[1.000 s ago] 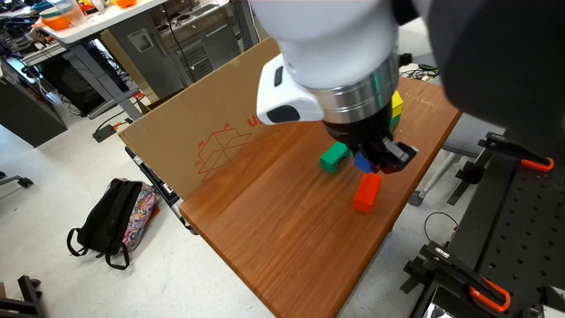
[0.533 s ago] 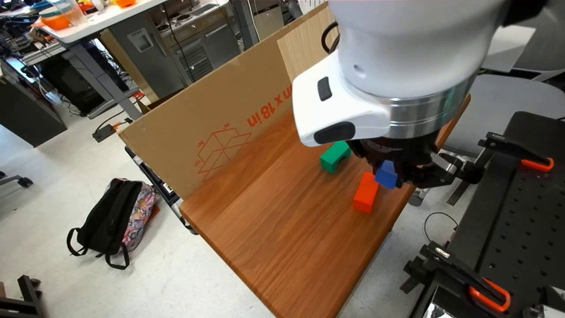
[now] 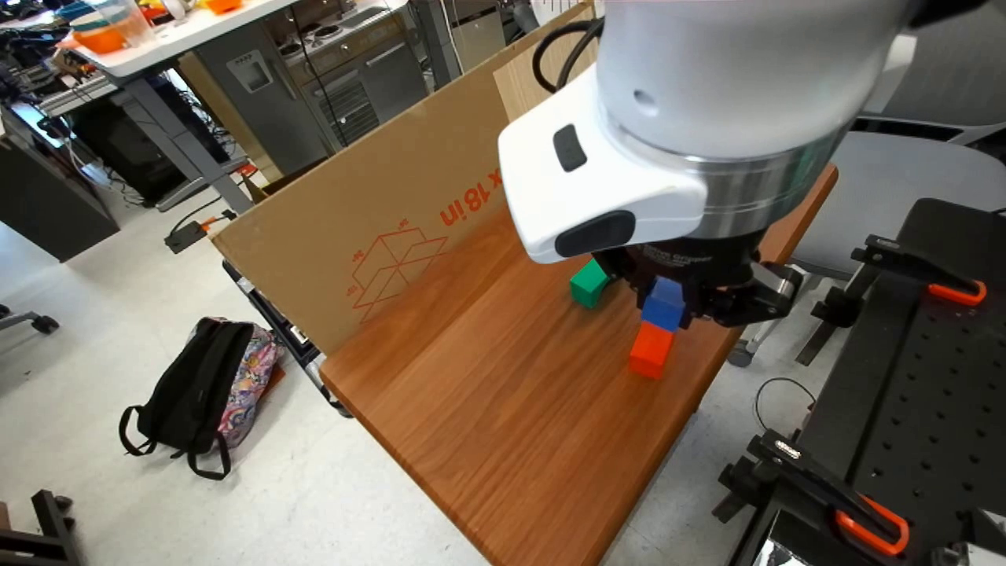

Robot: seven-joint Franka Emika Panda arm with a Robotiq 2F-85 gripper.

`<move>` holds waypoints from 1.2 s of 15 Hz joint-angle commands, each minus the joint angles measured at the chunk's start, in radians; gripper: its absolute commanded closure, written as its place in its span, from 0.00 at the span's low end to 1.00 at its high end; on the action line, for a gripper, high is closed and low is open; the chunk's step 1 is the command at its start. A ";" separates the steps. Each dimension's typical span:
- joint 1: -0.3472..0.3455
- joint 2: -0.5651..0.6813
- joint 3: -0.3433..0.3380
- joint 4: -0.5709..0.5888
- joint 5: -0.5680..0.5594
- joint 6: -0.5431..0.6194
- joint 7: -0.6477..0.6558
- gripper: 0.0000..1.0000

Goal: Pick up the blue block and place it on top of the orange block

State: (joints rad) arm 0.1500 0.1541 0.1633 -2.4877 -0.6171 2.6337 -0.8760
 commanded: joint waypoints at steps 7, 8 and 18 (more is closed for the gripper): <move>0.005 0.018 -0.012 0.005 -0.166 0.006 0.030 0.92; 0.006 0.024 -0.011 0.008 -0.175 0.004 0.032 0.92; 0.026 0.091 0.002 0.046 -0.239 -0.033 0.071 0.92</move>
State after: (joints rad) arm 0.1614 0.2147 0.1628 -2.4720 -0.8169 2.6294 -0.8385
